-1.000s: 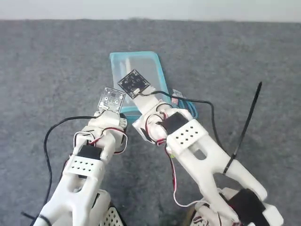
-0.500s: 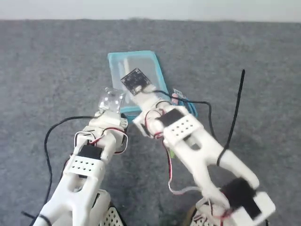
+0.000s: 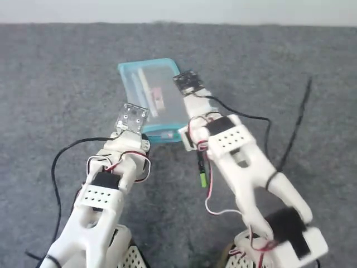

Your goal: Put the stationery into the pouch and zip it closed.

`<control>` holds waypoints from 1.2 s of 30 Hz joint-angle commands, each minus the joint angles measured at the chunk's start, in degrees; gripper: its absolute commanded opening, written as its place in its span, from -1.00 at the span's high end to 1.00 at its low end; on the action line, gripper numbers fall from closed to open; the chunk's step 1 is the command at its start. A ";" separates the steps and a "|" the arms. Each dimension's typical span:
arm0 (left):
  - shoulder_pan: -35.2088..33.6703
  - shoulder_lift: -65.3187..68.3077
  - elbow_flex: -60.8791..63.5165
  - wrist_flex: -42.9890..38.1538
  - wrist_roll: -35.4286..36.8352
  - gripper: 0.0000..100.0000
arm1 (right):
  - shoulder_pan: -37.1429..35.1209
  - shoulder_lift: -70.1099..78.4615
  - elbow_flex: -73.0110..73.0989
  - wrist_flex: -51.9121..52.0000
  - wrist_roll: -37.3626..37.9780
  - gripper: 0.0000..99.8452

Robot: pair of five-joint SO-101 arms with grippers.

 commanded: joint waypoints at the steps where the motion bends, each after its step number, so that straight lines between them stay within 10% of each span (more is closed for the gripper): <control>1: 0.09 -0.62 -1.36 -1.23 0.35 0.98 | 0.92 -11.56 0.26 2.86 -0.79 0.82; 15: 0.18 -0.62 -1.45 -1.49 0.35 0.98 | 1.19 -17.89 11.43 12.18 8.18 0.82; 36: 0.09 -0.62 -1.36 -1.23 0.09 0.98 | -4.18 -17.80 15.82 7.96 49.58 0.50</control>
